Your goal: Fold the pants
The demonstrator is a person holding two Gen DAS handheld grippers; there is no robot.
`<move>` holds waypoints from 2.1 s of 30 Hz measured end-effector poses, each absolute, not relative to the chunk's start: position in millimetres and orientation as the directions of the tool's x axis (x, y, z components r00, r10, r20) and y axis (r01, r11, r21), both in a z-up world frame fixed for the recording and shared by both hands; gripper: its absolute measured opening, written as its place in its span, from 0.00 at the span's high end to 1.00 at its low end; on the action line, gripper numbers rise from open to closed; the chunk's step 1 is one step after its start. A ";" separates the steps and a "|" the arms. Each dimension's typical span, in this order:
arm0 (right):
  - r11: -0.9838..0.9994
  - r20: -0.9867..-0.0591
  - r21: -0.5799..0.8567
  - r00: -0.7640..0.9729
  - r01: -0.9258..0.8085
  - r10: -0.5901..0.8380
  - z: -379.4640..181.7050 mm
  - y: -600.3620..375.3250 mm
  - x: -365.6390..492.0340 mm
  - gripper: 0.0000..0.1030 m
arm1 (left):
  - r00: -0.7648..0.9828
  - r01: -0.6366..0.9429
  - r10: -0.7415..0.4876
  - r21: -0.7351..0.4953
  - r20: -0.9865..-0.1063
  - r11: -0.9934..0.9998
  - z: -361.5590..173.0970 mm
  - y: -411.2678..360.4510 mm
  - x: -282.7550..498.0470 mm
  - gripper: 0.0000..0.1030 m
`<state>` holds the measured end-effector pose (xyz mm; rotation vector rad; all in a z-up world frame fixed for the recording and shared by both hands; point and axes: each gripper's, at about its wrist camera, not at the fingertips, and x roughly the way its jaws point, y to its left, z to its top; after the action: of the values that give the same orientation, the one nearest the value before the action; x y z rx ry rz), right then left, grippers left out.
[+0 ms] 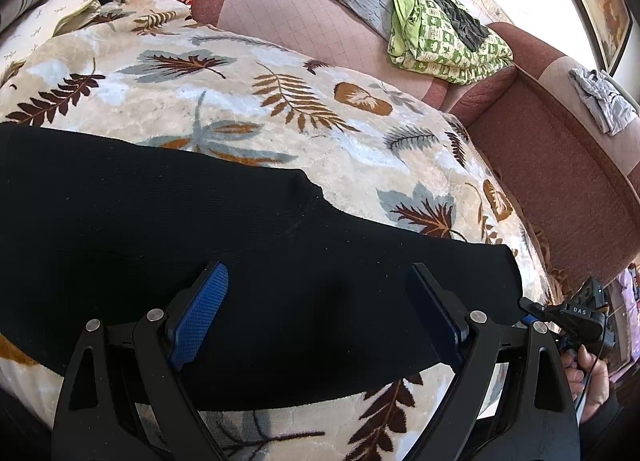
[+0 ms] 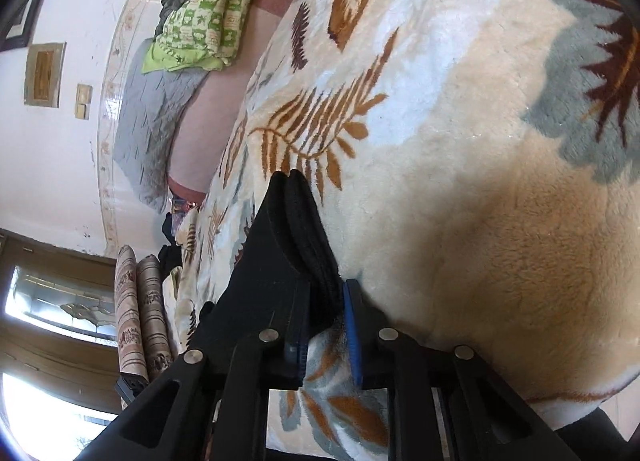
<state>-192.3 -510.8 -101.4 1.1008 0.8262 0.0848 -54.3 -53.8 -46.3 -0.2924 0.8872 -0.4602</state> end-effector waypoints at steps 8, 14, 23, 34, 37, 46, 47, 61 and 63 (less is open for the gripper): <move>0.509 -0.513 0.817 0.745 0.271 0.426 -87.8 -503.1 -196.2 0.92 | 0.567 0.242 -0.500 -0.448 -0.655 0.861 -45.2 -49.1 -54.1 0.12; 0.532 -0.433 0.835 0.761 0.137 0.483 -68.0 -477.8 -190.5 0.92 | 0.549 0.229 -0.522 -0.483 -0.653 0.845 -45.7 -44.6 -51.8 0.12; 0.580 -0.403 0.814 0.694 -0.026 0.596 -58.6 -410.5 -169.5 0.93 | 0.617 0.140 -0.452 -0.475 -0.644 0.869 -37.9 -23.3 -48.6 0.12; 0.544 -0.364 0.819 0.571 -0.180 0.736 -55.0 -301.0 -120.4 0.93 | 0.693 -0.064 -0.204 -0.341 -0.692 0.938 -38.3 8.2 -45.5 0.12; 0.535 -0.357 0.820 0.547 -0.206 0.757 -50.5 -272.4 -109.1 0.93 | 0.695 -0.119 -0.160 -0.332 -0.701 0.936 -40.2 18.4 -44.6 0.12; 0.604 -0.476 0.778 0.467 -0.170 0.745 -72.1 -208.2 -84.9 0.93 | 0.714 -0.200 -0.111 -0.353 -0.692 0.914 -37.6 42.5 -47.7 0.12; 0.612 -0.486 0.772 0.461 -0.171 0.743 -74.1 -205.6 -83.5 0.93 | 0.713 -0.197 -0.115 -0.354 -0.692 0.914 -37.5 41.6 -47.6 0.12; 0.608 -0.494 0.766 0.413 -0.210 0.765 -87.6 -198.2 -81.1 0.91 | 0.728 -0.051 -0.210 -0.357 -0.652 0.933 -27.6 15.6 -51.5 0.12; 0.602 -0.491 0.764 0.396 -0.231 0.776 -84.4 -202.1 -85.7 0.90 | 0.737 0.025 -0.249 -0.342 -0.629 0.939 -20.9 3.1 -56.1 0.12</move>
<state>-85.7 -202.1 -84.4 0.6635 0.9599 0.7006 -56.1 3.1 -20.9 -0.3235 0.7304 -0.1535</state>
